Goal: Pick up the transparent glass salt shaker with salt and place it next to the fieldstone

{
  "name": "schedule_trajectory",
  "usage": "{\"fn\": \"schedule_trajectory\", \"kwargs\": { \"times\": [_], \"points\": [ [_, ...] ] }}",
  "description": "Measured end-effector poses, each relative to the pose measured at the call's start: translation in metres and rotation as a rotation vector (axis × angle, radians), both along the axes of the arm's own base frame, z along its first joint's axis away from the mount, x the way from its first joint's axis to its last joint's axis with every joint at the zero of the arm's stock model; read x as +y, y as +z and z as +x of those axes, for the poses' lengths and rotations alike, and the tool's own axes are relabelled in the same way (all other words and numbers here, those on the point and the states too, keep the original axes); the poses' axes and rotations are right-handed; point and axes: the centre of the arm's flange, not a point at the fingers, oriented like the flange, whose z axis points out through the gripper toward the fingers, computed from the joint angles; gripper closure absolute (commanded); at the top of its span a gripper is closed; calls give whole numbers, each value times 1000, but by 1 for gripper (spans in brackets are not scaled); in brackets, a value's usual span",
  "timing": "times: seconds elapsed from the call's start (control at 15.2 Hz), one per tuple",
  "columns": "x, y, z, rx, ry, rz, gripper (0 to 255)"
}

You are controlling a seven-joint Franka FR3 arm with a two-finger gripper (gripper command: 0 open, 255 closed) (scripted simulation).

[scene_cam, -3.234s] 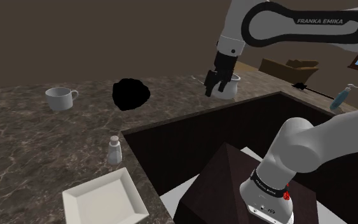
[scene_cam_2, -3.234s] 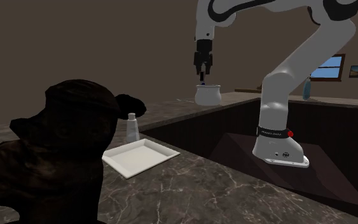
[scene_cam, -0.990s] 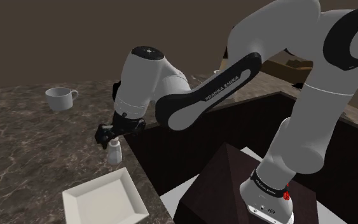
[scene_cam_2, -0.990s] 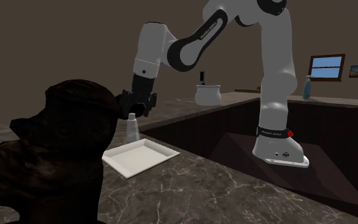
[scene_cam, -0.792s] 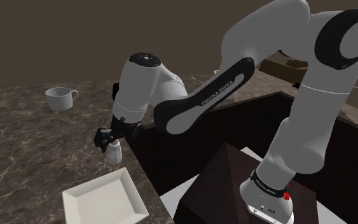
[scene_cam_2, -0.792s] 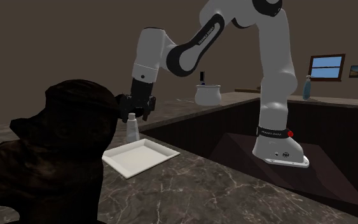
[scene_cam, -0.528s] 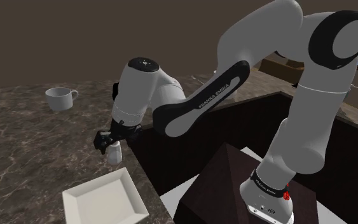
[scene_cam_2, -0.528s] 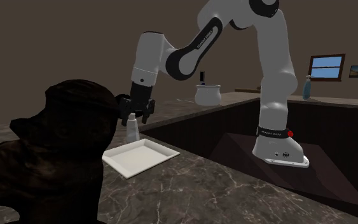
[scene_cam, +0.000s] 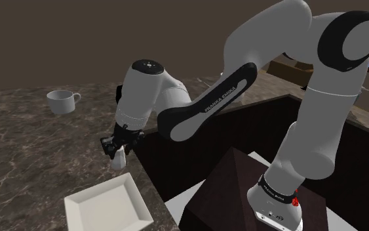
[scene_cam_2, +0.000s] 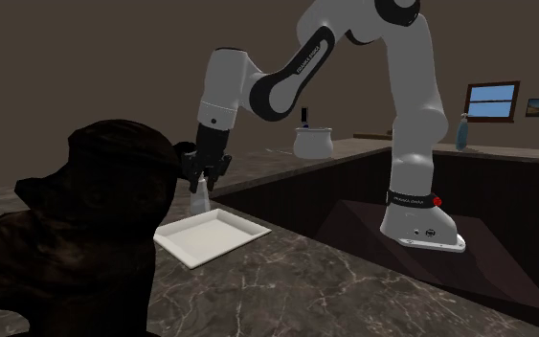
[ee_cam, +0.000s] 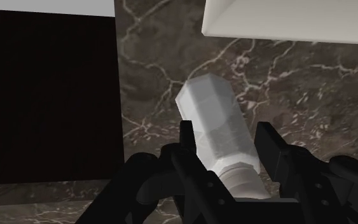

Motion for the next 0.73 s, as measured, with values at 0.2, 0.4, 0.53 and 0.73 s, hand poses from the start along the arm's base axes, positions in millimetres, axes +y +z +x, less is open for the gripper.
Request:
{"fn": "schedule_trajectory", "kwargs": {
  "times": [0.2, 0.4, 0.53, 0.73],
  "points": [
    [0, 0, 0, 0, 0, 0, 255],
    [0, 0, 0, 0, 0, 0, 255],
    [0, 2, 0, 0, 0, 0, 255],
    [0, 16, -1, 0, 0, 0, 255]
  ]
}}
